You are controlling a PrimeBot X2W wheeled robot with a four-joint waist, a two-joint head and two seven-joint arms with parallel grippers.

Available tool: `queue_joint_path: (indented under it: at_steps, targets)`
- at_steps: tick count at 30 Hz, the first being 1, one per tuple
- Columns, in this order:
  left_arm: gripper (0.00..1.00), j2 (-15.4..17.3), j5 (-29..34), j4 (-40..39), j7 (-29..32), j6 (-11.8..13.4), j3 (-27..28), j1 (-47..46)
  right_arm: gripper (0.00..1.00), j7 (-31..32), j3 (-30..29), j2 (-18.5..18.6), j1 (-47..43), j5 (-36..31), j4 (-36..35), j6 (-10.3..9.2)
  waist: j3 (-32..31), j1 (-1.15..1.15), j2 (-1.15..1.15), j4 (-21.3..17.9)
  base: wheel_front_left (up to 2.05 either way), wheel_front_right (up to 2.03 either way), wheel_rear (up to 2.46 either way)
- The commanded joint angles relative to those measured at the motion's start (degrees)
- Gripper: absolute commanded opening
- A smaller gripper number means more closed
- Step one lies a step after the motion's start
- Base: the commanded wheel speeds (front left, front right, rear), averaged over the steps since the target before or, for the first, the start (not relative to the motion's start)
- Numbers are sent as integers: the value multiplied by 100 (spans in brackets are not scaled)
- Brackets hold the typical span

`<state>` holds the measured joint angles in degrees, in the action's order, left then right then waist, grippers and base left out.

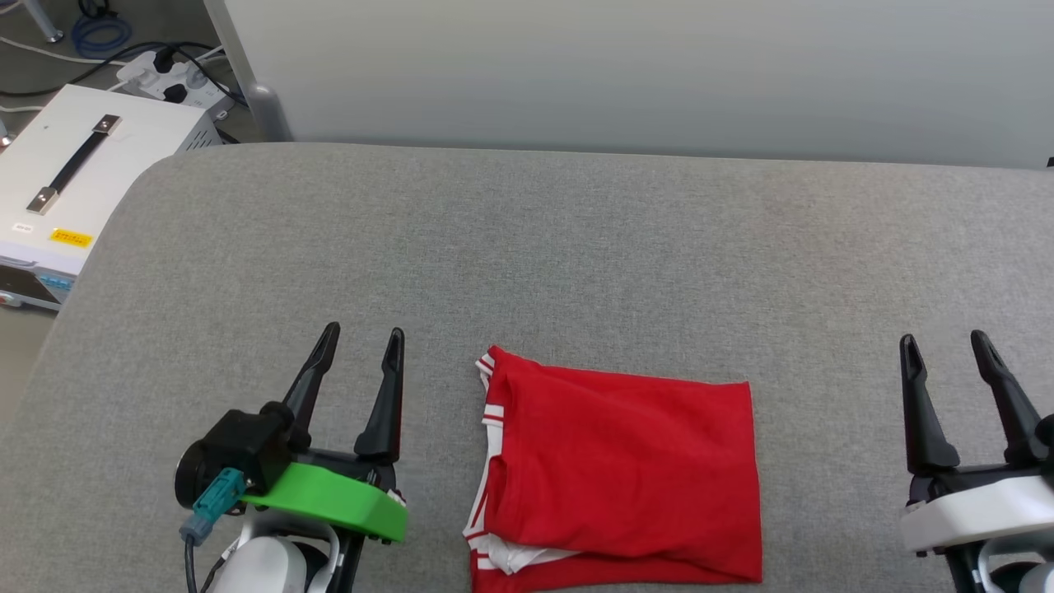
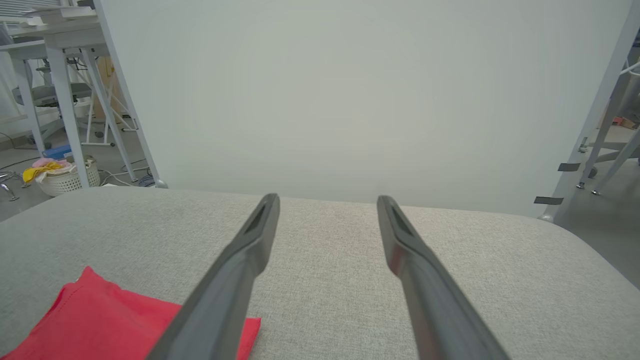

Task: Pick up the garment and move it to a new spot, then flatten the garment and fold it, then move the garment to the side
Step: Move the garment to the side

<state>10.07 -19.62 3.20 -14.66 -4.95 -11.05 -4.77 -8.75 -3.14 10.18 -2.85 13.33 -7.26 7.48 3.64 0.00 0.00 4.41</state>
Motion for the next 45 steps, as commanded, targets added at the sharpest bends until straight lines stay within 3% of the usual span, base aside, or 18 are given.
queue_joint_path:
  at_steps: [1, 15, 19, 23, 29, 34, 39, 45]
  targets:
    - [100, -74, 70, 14, -33, -60, 52, 76, 100, -66, -29, -98, -80, -67, -15, 1, 10, 0, 0, 3, 0, 0, 0]
    - [100, -267, 322, 139, -34, -230, 226, 13, 100, 1, -6, -323, -99, -245, -4, 1, 33, 0, 0, 38, 0, 0, 0]
    - [100, -296, 341, 169, -34, -243, 218, -2, 100, 279, 17, -313, -136, -185, 1, 1, 46, 0, 0, 79, 0, 0, 0]
    - [100, -308, 352, 173, -34, -249, 215, -31, 100, 1106, 282, -122, -112, 54, -47, 1, 96, 0, 0, 127, 0, 0, 0]
    - [100, -310, 360, 187, -34, -252, 148, -73, 100, 3461, 625, -21, -71, 569, -226, 1, 222, 0, 0, 219, 0, 0, 0]
    - [100, -300, 342, 209, -34, -253, 53, -169, 100, 5099, 556, -205, 41, 758, -342, 1, 385, 0, 0, 354, 0, 0, 0]
    - [100, -293, 332, 230, -34, -253, -5, -286, 100, 5837, 360, -462, 270, 656, -167, 1, 560, 0, 0, 511, 0, 0, 0]
    - [100, -301, 332, 250, -34, -253, -53, -376, 100, 6070, 52, -656, 542, 548, 186, 1, 727, 0, 0, 691, 0, 0, 0]
